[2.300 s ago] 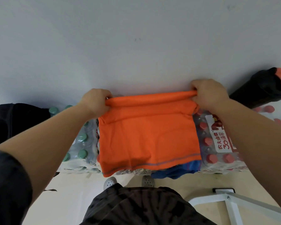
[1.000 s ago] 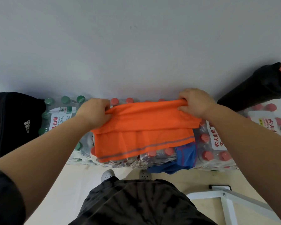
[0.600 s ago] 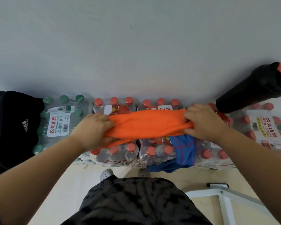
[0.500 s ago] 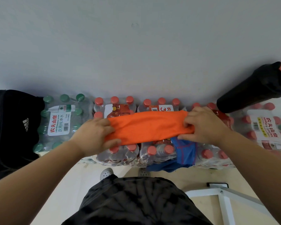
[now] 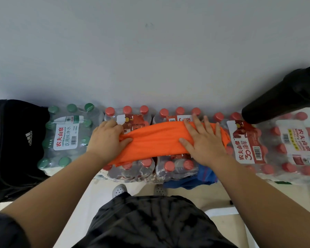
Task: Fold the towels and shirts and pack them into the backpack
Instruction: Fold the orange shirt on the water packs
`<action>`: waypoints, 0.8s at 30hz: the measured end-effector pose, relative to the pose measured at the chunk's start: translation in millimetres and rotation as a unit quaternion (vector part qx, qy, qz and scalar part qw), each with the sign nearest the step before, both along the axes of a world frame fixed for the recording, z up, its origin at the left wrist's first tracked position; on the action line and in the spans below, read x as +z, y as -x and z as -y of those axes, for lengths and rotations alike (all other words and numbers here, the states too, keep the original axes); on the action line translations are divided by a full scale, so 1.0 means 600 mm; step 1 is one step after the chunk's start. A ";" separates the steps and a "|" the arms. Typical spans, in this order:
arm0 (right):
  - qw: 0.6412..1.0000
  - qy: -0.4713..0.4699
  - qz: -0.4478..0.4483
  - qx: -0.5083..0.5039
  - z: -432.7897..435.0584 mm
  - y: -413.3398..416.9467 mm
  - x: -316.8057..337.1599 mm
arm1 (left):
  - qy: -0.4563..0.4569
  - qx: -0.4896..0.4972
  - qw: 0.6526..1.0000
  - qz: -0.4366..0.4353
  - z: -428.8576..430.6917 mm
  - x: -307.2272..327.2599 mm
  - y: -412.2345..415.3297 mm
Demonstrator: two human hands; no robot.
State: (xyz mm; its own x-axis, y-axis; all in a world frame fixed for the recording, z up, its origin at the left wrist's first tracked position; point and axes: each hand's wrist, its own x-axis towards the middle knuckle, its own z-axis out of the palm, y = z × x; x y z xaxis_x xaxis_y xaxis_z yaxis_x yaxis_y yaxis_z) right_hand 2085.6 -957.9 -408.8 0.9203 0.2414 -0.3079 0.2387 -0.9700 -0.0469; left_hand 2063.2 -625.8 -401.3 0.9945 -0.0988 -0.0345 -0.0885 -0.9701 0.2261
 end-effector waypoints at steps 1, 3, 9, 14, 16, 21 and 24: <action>1.000 -0.006 0.001 -0.013 0.005 -0.001 -0.001 | 0.018 -0.004 1.000 -0.005 -0.004 0.000 0.002; 1.000 -0.011 0.003 -0.020 0.007 -0.001 -0.001 | 0.042 -0.008 0.999 -0.025 -0.009 0.003 0.001; 0.999 0.008 -0.001 -0.033 -0.010 -0.004 0.007 | 0.126 0.101 0.982 -0.102 -0.028 0.034 -0.048; 0.999 -0.012 0.049 0.021 -0.090 0.015 0.033 | 0.196 0.079 0.959 -0.189 -0.039 0.060 -0.035; 0.997 -0.031 0.035 0.064 -0.121 0.029 0.027 | 0.240 0.071 0.947 -0.200 -0.047 0.054 -0.013; 0.998 -0.039 0.004 0.059 -0.136 0.044 -0.007 | 0.249 0.024 0.959 -0.135 -0.050 0.035 0.024; 0.998 -0.039 -0.003 0.051 -0.137 0.042 -0.007 | 0.261 -0.012 0.957 -0.124 -0.041 0.029 0.030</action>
